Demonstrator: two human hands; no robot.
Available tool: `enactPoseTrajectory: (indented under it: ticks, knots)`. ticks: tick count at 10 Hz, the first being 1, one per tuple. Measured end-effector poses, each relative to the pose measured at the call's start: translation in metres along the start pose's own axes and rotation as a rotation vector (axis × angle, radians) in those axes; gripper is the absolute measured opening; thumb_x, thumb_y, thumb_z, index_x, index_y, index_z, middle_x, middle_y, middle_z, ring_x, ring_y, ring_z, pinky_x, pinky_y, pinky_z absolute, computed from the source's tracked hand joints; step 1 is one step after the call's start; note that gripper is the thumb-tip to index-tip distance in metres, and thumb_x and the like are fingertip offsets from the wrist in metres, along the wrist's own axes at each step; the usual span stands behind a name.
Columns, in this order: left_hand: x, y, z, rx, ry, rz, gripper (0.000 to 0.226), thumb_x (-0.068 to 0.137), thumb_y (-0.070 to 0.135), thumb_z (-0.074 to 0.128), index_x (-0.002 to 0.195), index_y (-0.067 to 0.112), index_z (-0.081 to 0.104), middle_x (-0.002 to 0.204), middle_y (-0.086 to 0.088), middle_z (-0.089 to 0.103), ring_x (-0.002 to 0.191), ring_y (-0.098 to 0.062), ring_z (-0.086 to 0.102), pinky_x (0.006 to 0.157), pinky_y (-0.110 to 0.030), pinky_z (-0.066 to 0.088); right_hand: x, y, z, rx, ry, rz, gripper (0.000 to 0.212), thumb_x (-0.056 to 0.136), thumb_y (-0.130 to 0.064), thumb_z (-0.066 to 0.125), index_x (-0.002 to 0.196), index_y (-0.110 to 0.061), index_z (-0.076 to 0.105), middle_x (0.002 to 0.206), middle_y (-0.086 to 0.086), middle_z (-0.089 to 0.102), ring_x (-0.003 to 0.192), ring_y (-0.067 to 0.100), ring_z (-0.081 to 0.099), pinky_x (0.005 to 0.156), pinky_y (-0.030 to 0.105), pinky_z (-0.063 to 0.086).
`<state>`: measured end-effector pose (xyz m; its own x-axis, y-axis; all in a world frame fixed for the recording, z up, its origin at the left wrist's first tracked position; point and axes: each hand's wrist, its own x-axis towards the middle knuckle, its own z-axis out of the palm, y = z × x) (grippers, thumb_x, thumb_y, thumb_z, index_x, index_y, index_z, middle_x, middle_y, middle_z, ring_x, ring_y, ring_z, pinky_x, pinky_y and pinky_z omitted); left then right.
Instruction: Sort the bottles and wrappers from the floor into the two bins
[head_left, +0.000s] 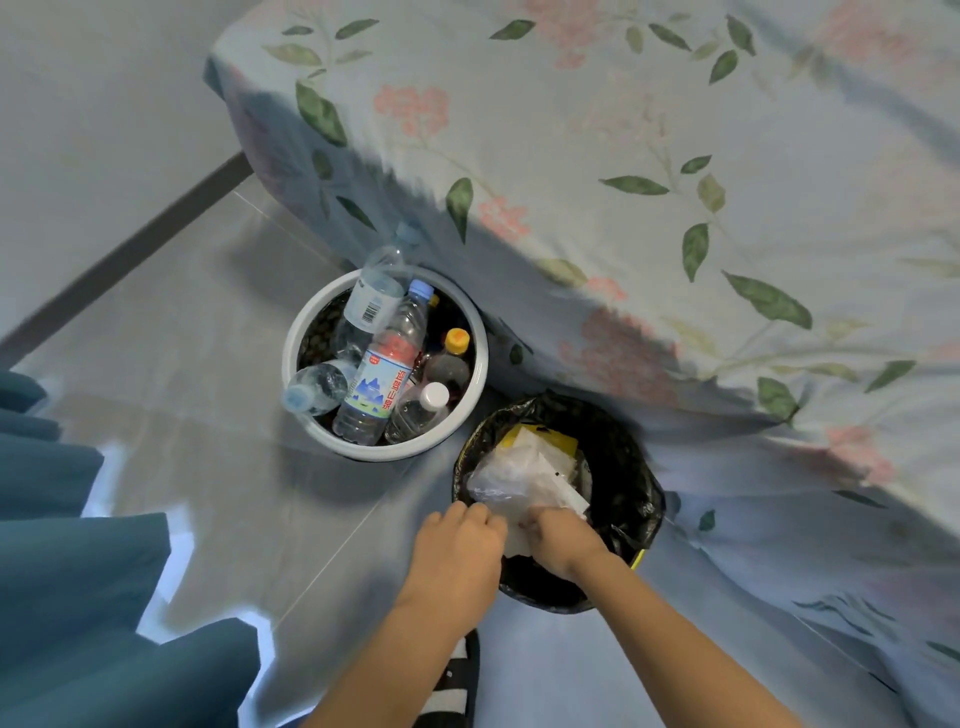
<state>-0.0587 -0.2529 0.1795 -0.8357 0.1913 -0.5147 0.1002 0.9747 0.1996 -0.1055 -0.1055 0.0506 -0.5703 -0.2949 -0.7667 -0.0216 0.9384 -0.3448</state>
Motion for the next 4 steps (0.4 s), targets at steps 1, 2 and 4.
enactPoseTrajectory:
  ticks: [1, 2, 4]
  knots:
    - [-0.019, 0.010, -0.014, 0.082, 0.043, 0.002, 0.034, 0.093, 0.013, 0.043, 0.126, 0.015, 0.049, 0.124, -0.005, 0.051, 0.116, -0.025, 0.046, 0.092, -0.034, 0.037, -0.045, -0.002, -0.009, 0.088, 0.081, -0.074, 0.034, 0.086, -0.010, 0.039, 0.113, -0.012, 0.060, 0.096, 0.007, 0.067, 0.090, 0.029, 0.061, 0.070, 0.028, 0.046]
    - [-0.048, 0.022, -0.040, 0.069, 0.049, 0.010, 0.035, 0.091, 0.011, 0.043, 0.125, 0.017, 0.049, 0.125, -0.003, 0.051, 0.117, -0.024, 0.045, 0.094, -0.033, 0.036, -0.112, -0.010, -0.031, 0.234, 0.126, -0.109, 0.025, 0.088, -0.007, 0.043, 0.098, -0.012, 0.065, 0.076, -0.009, 0.060, 0.077, 0.018, 0.055, 0.063, 0.018, 0.041]
    - [-0.116, 0.052, -0.087, 0.001, 0.106, 0.034, 0.043, 0.019, 0.026, 0.087, 0.056, 0.031, 0.064, 0.059, 0.011, 0.058, 0.050, -0.011, 0.058, 0.040, -0.024, 0.044, -0.285, -0.021, -0.106, 0.536, 0.230, -0.106, 0.021, 0.092, -0.023, 0.057, 0.086, -0.041, 0.064, 0.088, -0.017, 0.068, 0.078, 0.010, 0.067, 0.068, 0.024, 0.058]
